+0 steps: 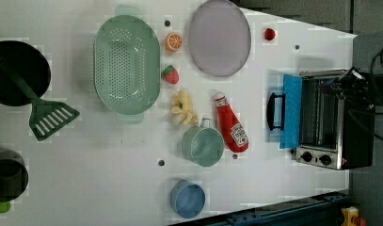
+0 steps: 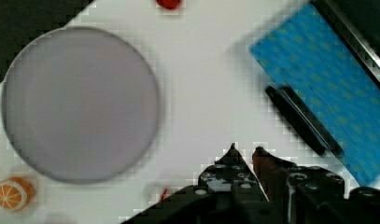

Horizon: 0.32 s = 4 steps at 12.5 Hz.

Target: Flap open oven.

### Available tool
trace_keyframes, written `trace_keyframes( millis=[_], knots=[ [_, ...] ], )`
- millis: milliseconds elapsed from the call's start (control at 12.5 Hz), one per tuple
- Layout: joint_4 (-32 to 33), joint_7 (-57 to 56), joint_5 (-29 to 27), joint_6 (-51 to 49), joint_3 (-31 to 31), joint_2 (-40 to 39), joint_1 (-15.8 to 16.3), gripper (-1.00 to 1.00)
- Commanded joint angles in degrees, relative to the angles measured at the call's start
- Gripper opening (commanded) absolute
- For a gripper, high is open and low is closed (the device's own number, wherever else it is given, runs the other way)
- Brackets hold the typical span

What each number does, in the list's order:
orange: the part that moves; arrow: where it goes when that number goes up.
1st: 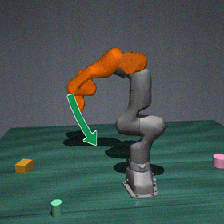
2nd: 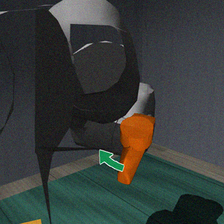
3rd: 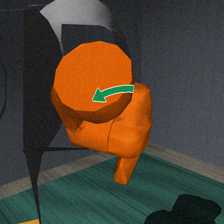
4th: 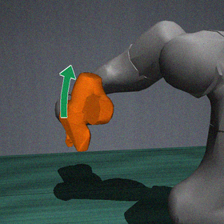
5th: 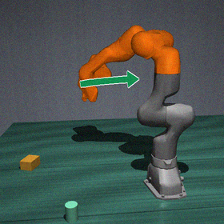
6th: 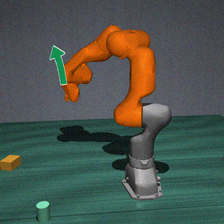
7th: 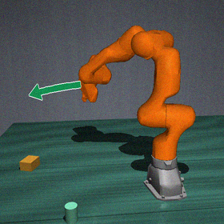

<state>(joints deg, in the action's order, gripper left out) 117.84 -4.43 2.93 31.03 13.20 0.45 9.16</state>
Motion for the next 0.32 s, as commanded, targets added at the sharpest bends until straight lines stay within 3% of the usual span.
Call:
trace_keyframes(
  millis=[80, 320],
  knots=[
    [-3.6, 7.2, -0.5, -8.2, -0.2, 4.4, 0.3, -0.65],
    [-4.8, 7.3, -0.5, -14.6, -0.1, 8.7, 0.3, -0.65]
  ],
)
